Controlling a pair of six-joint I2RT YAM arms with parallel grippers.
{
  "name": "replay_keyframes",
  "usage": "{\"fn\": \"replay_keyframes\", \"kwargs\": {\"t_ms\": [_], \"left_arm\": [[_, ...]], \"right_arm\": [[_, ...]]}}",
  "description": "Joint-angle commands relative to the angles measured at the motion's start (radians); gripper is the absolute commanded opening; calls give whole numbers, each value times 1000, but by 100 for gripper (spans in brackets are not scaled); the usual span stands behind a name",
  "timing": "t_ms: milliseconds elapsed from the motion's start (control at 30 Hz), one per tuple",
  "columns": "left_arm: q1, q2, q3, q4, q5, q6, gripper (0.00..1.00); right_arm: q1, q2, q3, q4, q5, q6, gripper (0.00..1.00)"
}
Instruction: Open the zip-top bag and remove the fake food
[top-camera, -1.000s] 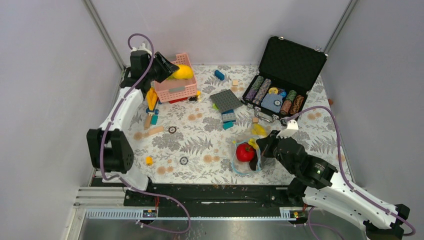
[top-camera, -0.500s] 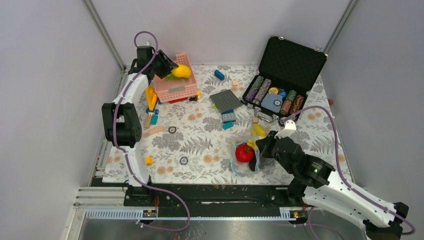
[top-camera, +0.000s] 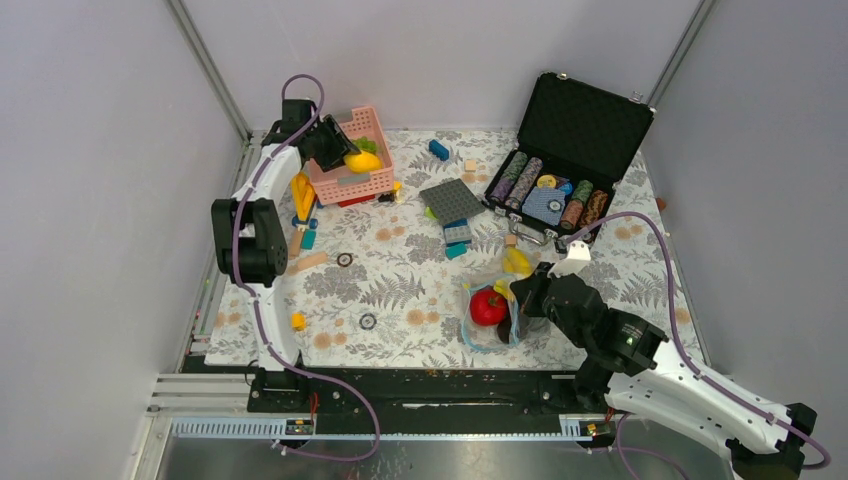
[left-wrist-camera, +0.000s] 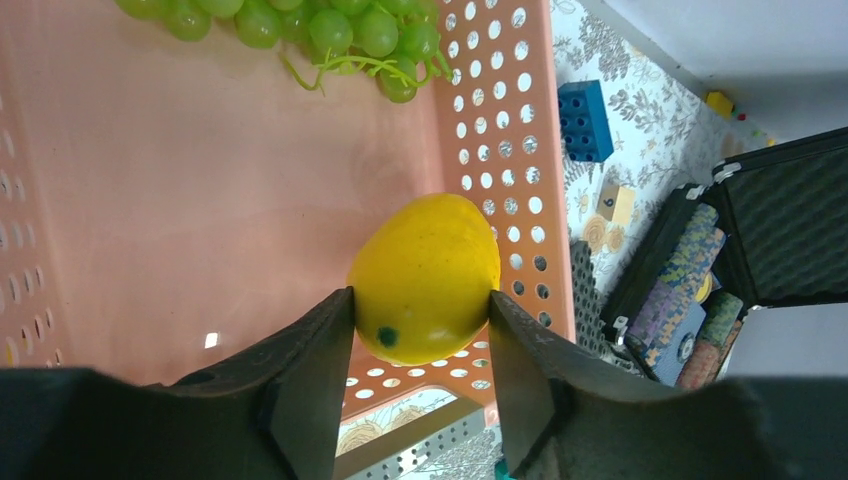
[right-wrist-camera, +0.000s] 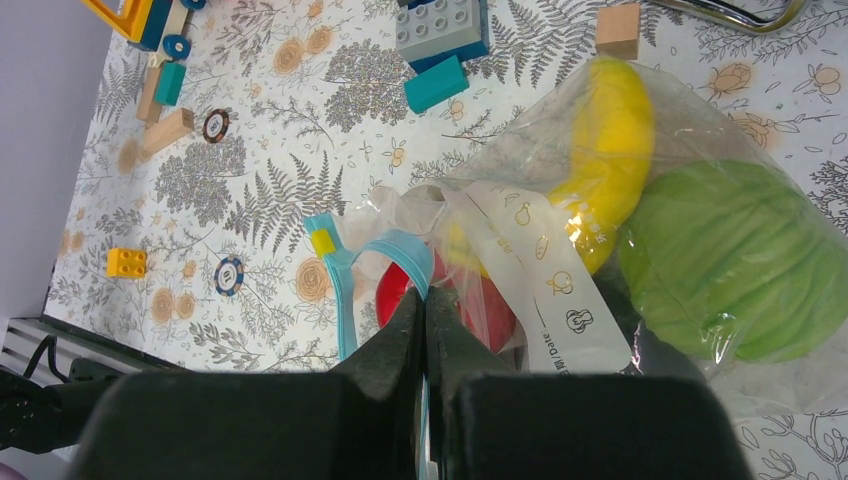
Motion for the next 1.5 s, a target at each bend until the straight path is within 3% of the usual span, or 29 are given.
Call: {"fn": "replay_keyframes", "kwargs": {"t_ms": [0, 167, 400, 633, 733, 900, 1133, 1300, 1467], "left_arm": [[2, 13, 54, -21, 43, 37, 51], [1, -5, 57, -44, 20, 50, 62], [1, -70, 57, -88, 9, 60, 70], [-60, -280, -75, -65, 17, 58, 68], [-152, -425, -197, -52, -33, 58, 66], [-329, -757, -536, 68, -82, -63, 60], [-708, -1068, -905, 183, -266, -320, 49], [-960, -1137, -1046, 289, -429, -476, 46], [-1140, -971, -956, 331, -480, -479, 45]], "right_arm": [[5, 9, 1, 25, 7, 17, 0], [5, 4, 3, 25, 5, 17, 0], [4, -1, 19, 13, 6, 3, 0], [5, -2, 56, -4, 31, -60, 0], [4, 8, 77, -6, 28, -80, 0], [4, 31, 102, -16, 11, -83, 0], [4, 42, 106, -20, 23, -57, 0], [5, 43, 99, -9, 15, -47, 0], [5, 49, 93, 2, 5, -38, 0]]}}
